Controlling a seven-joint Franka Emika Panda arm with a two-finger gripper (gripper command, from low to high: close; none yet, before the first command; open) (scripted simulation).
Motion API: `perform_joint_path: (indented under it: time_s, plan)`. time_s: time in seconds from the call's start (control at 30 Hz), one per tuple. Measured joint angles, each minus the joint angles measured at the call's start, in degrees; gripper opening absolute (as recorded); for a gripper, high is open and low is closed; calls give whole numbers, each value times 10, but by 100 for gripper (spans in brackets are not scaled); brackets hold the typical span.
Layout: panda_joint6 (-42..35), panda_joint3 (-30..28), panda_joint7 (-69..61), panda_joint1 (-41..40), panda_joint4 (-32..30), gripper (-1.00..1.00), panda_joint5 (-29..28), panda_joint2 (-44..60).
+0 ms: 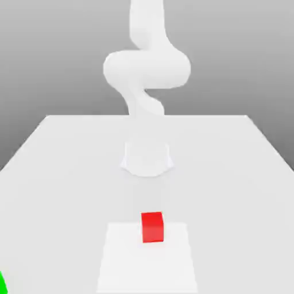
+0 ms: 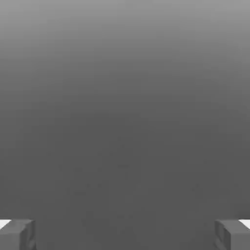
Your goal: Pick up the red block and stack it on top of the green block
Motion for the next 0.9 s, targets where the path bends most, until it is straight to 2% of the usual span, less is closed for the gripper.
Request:
perform_joint_path:
  time_s: [0.4, 0.57, 0.8, 0.83, 0.9]
  plan:
    - [165, 1, -21, 11, -201, 0, 2, 224]
    - [253, 3, -30, 15, -290, 0, 1, 347]
    - [393, 2, -30, 17, -290, 0, -2, 516]
    - [404, 1, -30, 17, -288, -100, -2, 529]
    - [404, 1, -30, 17, -288, -100, -2, 529]
